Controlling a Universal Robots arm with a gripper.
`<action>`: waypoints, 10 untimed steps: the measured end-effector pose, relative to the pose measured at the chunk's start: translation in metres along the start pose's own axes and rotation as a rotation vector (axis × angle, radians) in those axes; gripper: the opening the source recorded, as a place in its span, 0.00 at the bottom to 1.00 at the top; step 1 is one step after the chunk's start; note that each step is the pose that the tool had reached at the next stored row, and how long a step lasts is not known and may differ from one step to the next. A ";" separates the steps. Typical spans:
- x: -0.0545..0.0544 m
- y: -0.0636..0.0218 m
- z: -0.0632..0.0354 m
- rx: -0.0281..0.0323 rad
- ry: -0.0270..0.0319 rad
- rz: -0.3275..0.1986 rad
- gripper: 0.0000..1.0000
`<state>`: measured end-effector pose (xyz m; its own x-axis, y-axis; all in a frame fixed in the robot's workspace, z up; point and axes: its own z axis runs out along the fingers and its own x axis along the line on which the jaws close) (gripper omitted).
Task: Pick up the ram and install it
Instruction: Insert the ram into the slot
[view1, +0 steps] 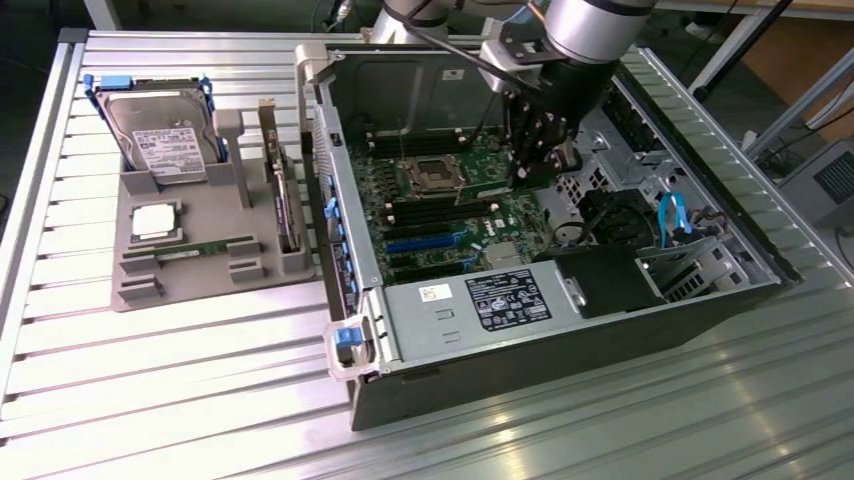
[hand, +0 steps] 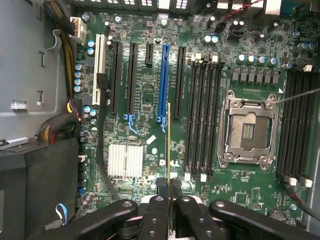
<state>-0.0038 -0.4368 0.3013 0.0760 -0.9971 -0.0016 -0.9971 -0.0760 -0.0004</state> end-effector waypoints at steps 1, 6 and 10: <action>0.000 0.0000 0.0003 0.0000 0.0000 0.000 0.12; 0.000 0.0000 0.0021 0.0000 0.0000 0.000 0.12; 0.000 0.0002 0.0055 0.0000 -0.0001 0.000 0.12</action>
<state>-0.0040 -0.4368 0.2958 0.0759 -0.9971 -0.0017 -0.9971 -0.0759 -0.0004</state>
